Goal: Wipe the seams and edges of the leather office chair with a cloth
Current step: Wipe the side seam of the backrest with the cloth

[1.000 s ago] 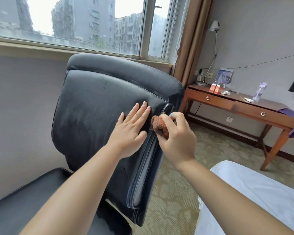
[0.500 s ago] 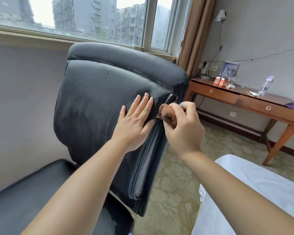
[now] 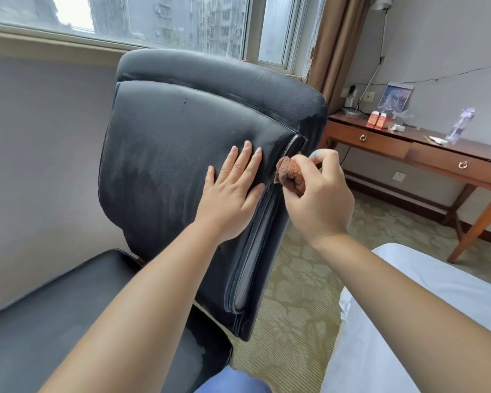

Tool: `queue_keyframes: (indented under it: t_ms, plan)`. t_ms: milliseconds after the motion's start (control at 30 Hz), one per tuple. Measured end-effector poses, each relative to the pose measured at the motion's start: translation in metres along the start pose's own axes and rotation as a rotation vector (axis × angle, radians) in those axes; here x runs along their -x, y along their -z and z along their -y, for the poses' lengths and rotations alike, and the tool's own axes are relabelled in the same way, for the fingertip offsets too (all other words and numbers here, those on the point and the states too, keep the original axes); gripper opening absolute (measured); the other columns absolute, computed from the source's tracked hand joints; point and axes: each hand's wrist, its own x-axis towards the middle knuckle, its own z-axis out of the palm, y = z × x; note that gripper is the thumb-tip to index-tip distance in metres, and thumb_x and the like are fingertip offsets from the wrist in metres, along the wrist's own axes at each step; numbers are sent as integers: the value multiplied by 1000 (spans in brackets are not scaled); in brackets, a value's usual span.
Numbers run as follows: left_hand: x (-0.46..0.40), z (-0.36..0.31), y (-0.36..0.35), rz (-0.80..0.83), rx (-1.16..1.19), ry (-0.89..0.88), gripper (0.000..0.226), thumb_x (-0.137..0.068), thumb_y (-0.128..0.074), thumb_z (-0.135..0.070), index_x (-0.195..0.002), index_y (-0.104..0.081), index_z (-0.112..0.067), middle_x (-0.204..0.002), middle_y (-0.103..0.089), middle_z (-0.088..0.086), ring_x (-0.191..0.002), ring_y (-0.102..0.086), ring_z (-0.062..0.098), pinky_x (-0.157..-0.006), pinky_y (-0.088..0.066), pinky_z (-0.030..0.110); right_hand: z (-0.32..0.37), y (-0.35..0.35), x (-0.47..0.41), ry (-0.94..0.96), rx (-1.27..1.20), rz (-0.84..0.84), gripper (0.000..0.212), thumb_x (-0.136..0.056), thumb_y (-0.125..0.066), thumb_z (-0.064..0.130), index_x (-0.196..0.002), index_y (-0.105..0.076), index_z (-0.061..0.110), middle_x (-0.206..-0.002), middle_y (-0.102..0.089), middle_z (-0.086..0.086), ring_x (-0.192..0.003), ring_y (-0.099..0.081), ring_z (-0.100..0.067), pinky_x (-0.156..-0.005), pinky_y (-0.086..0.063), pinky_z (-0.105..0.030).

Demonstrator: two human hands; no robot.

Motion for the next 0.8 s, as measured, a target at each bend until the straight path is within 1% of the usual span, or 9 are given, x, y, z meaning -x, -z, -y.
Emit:
queue_keyframes:
  t_ms: [100, 200, 333, 433, 500, 667, 800]
  plan:
    - [-1, -1, 0, -1, -2, 4, 59, -103, -30, -40, -150, 5, -38, -159, 10, -17, -146, 14, 5, -120, 6, 43, -2, 3, -13, -12, 19, -24, 30, -72, -70, 21, -101, -67, 13, -100, -55, -10, -86, -57, -27, -47, -40, -26]
    - [-1, 0, 0, -4, 4, 3, 59, -103, -30, -41, -151, 4, -37, -160, 10, -17, -147, 14, 5, -119, 5, 44, -3, -1, -5, -7, 22, -2, 34, -72, -70, 21, -104, -67, 13, -100, -55, -11, -86, -57, -28, -47, -41, -27]
    - [-1, 0, -2, -1, 14, 0, 62, -95, -22, -47, -151, 3, -38, -160, 9, -18, -147, 13, 4, -119, 5, 44, -6, -7, 17, 22, 17, 56, 38, -69, -73, 17, -106, -67, 13, -99, -56, -11, -84, -58, -28, -46, -44, -28]
    - [0, 1, -3, -3, 14, -5, 63, -93, -20, -48, -151, 2, -37, -160, 8, -17, -147, 13, 5, -119, 4, 44, -7, -5, 20, 45, 23, 78, 39, -68, -73, 17, -106, -67, 13, -99, -56, -10, -83, -58, -27, -46, -45, -29]
    - [0, 2, -3, -6, 5, -1, 63, -93, -19, -48, -151, 3, -37, -160, 8, -16, -147, 12, 5, -119, 4, 44, -7, -2, 15, 67, 21, 64, 36, -70, -70, 19, -105, -67, 13, -99, -56, -10, -83, -59, -27, -46, -45, -29]
    - [0, 2, -5, -15, -6, -3, 61, -97, -23, -46, -152, 2, -36, -160, 8, -16, -147, 12, 6, -119, 5, 43, -6, -2, 3, 16, 18, 37, 34, -73, -68, 22, -106, -67, 15, -102, -55, -11, -88, -57, -27, -49, -40, -26]
    - [0, 1, -3, -8, -6, -1, 63, -94, -20, -48, -152, 2, -36, -160, 8, -16, -147, 11, 6, -119, 4, 43, -9, -8, 26, 36, 4, 81, 38, -69, -72, 18, -107, -67, 14, -99, -55, -11, -84, -58, -28, -47, -44, -28]
